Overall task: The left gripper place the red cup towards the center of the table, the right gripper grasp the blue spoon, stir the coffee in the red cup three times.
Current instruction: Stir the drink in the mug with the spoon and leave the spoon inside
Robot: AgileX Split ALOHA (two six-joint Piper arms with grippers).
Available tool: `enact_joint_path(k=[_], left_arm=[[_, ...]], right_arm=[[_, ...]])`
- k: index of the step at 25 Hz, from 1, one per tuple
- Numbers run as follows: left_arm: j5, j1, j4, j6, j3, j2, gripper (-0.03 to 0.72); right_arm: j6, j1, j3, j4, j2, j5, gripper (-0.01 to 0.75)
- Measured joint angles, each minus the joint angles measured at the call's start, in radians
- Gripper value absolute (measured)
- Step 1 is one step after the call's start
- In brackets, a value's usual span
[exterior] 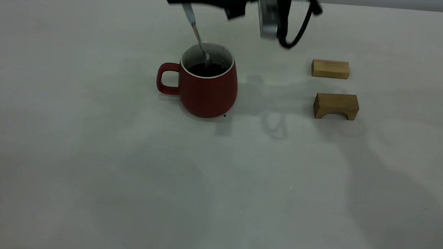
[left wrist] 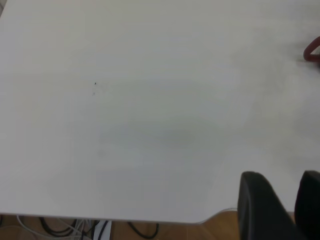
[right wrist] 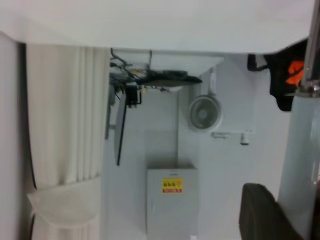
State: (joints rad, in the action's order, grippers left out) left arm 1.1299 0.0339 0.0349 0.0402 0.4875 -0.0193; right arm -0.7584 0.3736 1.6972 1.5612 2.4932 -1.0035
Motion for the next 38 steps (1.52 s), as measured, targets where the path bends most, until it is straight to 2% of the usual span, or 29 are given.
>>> enact_joint_path(k=[3,9,13,17,21,29,31,36,38], left_arm=[[0.0,0.0,0.0,0.0,0.0,0.0,0.246],[0.0,0.0,0.0,0.0,0.0,0.0,0.246],[0.0,0.0,0.0,0.0,0.0,0.0,0.246],[0.0,0.0,0.0,0.0,0.0,0.0,0.246],[0.0,0.0,0.0,0.001,0.0,0.0,0.246],[0.0,0.0,0.0,0.001,0.0,0.0,0.245],[0.0,0.0,0.0,0.001,0.0,0.0,0.245],[0.0,0.0,0.0,0.001,0.0,0.0,0.245],[0.0,0.0,0.0,0.001,0.0,0.0,0.245]], right_arm=[[0.073,0.0,0.001,0.025,0.039,0.036,0.136],[0.164,0.001,0.009,0.174,0.107,-0.039,0.136],[0.223,-0.015,0.017,0.157,0.109,-0.026,0.136],[0.133,-0.055,0.017,0.061,0.112,-0.047,0.136],[0.024,-0.063,0.017,0.046,0.113,-0.089,0.136],[0.33,-0.045,0.017,0.164,0.114,-0.094,0.136],[0.315,-0.054,0.017,0.147,0.115,-0.101,0.136],[0.081,-0.081,0.017,0.074,0.115,-0.135,0.136],[0.037,-0.079,0.017,0.069,0.115,-0.138,0.136]])
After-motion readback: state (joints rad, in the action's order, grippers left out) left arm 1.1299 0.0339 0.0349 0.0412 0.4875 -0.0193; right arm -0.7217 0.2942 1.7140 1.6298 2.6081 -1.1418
